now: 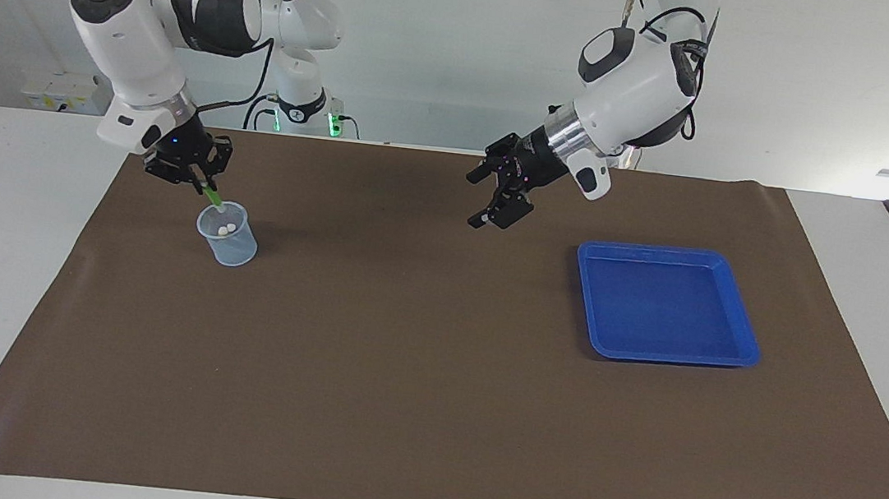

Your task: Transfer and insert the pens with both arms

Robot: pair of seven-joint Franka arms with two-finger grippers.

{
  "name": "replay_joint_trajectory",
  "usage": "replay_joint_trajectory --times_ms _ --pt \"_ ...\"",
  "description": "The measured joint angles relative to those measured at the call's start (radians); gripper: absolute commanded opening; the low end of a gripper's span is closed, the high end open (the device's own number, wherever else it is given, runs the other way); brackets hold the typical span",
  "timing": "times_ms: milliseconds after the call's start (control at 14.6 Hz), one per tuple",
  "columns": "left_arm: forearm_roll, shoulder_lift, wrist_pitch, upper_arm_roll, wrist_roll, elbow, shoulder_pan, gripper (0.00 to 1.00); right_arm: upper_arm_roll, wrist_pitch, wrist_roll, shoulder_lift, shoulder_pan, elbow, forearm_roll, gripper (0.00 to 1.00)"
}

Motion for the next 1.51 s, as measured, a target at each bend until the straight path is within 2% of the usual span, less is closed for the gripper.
replay_joint_trajectory --times_ms 137,206,275,344,687,962,1099,1237,1511 --pt "0.001 0.000 0.001 0.015 0.001 0.000 -0.010 1.00 0.001 0.000 0.000 0.003 0.000 -0.003 0.000 0.00" --pt "0.010 -0.001 0.006 0.068 0.004 0.000 -0.060 1.00 0.000 0.004 0.000 0.003 -0.001 -0.010 0.000 0.09" --pt "0.033 -0.001 0.012 0.145 0.005 0.001 -0.132 1.00 0.000 0.017 0.000 0.003 -0.002 -0.024 0.000 0.72" --pt "0.060 -0.001 0.012 0.219 0.005 0.001 -0.205 1.00 -0.001 0.028 0.000 0.003 -0.004 -0.038 0.000 1.00" --pt "0.213 -0.002 -0.061 0.649 0.023 0.002 -0.615 1.00 0.004 0.019 0.000 -0.002 -0.007 -0.020 0.000 1.00" --pt "0.230 -0.030 -0.220 1.040 0.206 0.006 -0.925 1.00 0.009 -0.149 0.068 -0.015 -0.007 0.121 0.000 1.00" --pt "0.264 -0.045 -0.317 1.116 0.360 0.009 -0.951 1.00 0.010 -0.248 0.130 -0.021 -0.007 0.188 0.000 1.00" --pt "0.347 -0.049 -0.420 1.143 0.570 0.045 -0.927 1.00 0.014 -0.314 0.191 -0.032 -0.007 0.228 0.000 1.00" --pt "0.478 -0.050 -0.581 1.172 1.017 0.190 -0.841 1.00 0.011 -0.339 0.272 -0.037 -0.007 0.233 0.000 1.00"
